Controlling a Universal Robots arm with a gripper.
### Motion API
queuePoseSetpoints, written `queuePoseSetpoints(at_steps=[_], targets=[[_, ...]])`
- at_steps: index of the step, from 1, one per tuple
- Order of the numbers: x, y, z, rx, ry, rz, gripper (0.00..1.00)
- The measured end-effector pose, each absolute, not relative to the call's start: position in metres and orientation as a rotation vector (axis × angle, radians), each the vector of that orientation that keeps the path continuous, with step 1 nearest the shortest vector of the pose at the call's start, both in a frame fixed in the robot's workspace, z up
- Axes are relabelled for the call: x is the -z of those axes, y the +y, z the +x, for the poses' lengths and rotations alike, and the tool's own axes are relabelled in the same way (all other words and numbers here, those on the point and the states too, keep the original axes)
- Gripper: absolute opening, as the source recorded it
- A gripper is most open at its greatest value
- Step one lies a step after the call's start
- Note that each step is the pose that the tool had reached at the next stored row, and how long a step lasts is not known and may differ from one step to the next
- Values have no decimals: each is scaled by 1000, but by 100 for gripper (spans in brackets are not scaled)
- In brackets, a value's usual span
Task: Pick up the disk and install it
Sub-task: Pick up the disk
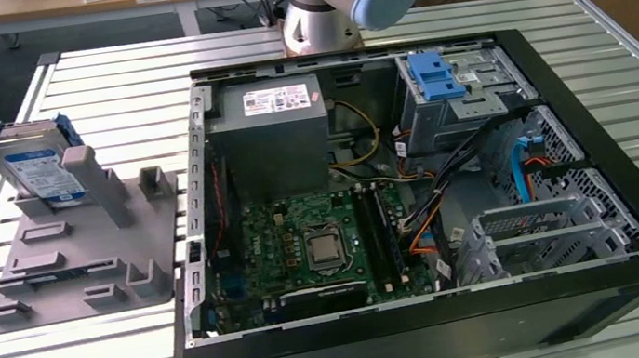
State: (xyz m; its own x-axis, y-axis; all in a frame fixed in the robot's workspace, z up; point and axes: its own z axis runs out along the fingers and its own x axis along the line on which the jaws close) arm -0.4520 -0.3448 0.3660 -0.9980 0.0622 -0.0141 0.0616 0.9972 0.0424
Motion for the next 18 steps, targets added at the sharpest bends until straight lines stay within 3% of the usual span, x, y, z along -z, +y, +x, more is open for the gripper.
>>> queuePoseSetpoints(at_steps=[18], targets=[[-366, -345, -453, -68, 3119, -272, 11]])
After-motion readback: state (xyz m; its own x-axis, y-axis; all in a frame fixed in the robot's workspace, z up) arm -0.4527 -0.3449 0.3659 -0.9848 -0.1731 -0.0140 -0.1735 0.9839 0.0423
